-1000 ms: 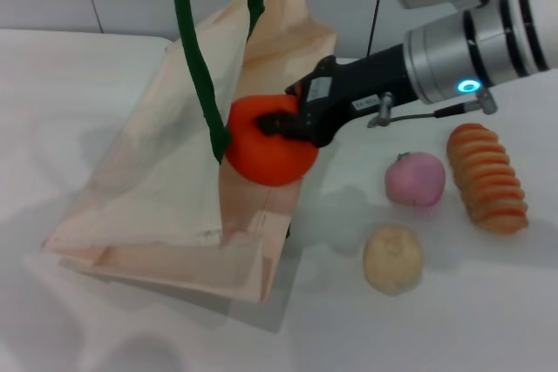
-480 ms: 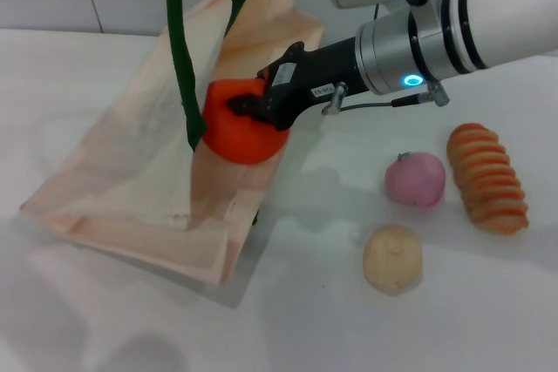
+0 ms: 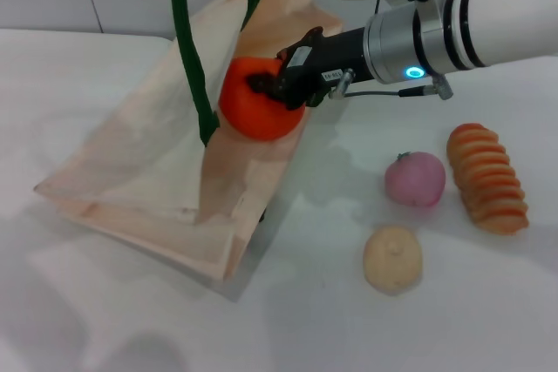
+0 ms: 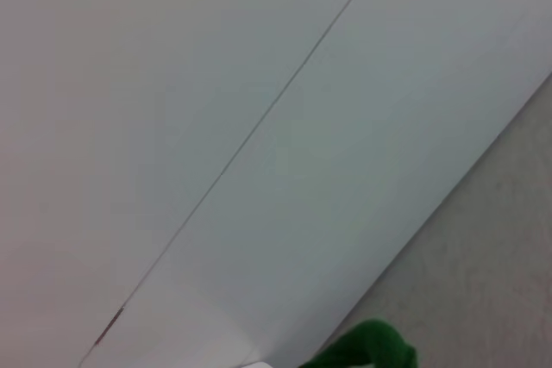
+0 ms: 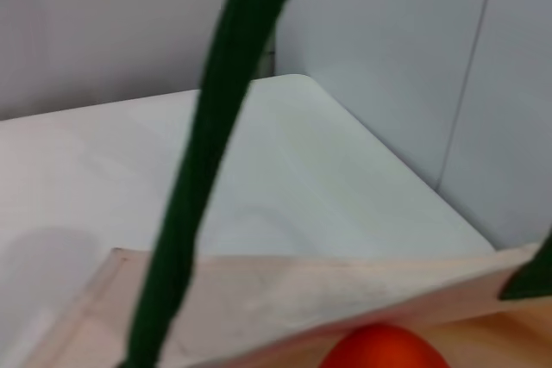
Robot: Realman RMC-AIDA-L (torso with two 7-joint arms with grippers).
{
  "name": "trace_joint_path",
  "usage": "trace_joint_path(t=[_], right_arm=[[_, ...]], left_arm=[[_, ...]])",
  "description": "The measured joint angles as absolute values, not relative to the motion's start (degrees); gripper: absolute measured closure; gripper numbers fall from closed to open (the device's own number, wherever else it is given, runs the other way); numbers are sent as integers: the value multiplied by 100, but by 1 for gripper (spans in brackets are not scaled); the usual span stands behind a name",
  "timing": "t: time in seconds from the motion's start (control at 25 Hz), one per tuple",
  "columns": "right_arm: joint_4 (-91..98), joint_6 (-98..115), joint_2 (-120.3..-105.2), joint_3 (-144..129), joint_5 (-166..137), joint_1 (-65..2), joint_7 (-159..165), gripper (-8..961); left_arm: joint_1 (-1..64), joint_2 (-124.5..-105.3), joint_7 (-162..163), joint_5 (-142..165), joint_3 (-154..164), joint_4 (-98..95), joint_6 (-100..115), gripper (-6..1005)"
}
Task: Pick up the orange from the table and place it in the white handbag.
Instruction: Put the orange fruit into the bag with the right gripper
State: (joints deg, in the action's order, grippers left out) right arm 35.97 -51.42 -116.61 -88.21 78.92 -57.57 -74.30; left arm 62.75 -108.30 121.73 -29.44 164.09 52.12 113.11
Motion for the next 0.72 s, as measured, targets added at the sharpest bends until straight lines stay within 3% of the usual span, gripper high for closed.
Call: trace_joint_path(t=[0.72], right_arm=[[3501, -4422, -11715, -10152, 8743, -6071, -7558, 863]], left_arm=[[6310, -10843, 12215, -3070, 16409, 5212, 11302, 880]])
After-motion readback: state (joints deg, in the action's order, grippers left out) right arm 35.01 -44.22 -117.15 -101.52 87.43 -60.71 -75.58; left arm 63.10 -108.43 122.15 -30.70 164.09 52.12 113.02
